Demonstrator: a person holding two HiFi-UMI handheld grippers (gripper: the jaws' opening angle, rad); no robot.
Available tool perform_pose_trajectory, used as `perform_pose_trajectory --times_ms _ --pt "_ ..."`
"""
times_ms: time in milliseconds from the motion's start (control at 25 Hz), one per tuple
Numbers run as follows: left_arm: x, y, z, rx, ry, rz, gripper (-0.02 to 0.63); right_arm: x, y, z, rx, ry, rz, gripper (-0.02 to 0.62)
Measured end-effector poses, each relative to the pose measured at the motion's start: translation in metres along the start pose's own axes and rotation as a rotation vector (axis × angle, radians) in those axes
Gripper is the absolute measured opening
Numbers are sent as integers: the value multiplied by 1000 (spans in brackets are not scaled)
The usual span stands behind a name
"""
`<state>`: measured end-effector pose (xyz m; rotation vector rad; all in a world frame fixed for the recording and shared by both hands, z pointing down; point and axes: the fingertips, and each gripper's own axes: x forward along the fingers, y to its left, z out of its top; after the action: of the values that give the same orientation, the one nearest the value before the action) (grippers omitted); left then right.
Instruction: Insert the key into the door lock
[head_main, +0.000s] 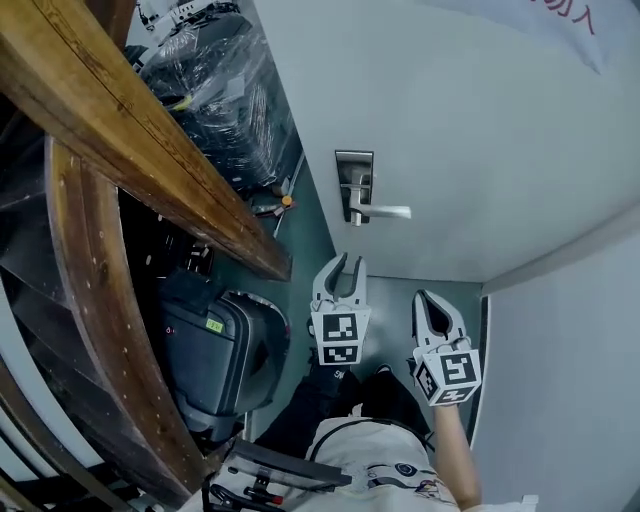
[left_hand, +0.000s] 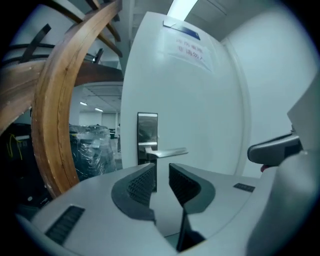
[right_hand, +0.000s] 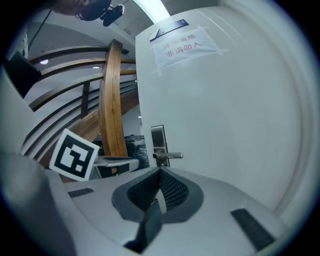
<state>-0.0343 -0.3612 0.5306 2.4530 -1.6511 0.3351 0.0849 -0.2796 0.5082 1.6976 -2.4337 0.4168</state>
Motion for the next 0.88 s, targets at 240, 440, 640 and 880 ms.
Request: perform_pose_trajectory --times_ms 240,440,640,880 --pt "-44 -3 51 5 -32 16 5 -20 15 54 8 -63 15 6" --pt "-66 -9 81 19 -54 9 5 -34 15 92 8 -113 -5 6" --pt "-71 -10 105 25 -102 4 5 -34 8 116 -3 -171 -12 6" --pt "-76 -11 114 45 -134 10 5 -35 7 128 -14 -217 -17 6"
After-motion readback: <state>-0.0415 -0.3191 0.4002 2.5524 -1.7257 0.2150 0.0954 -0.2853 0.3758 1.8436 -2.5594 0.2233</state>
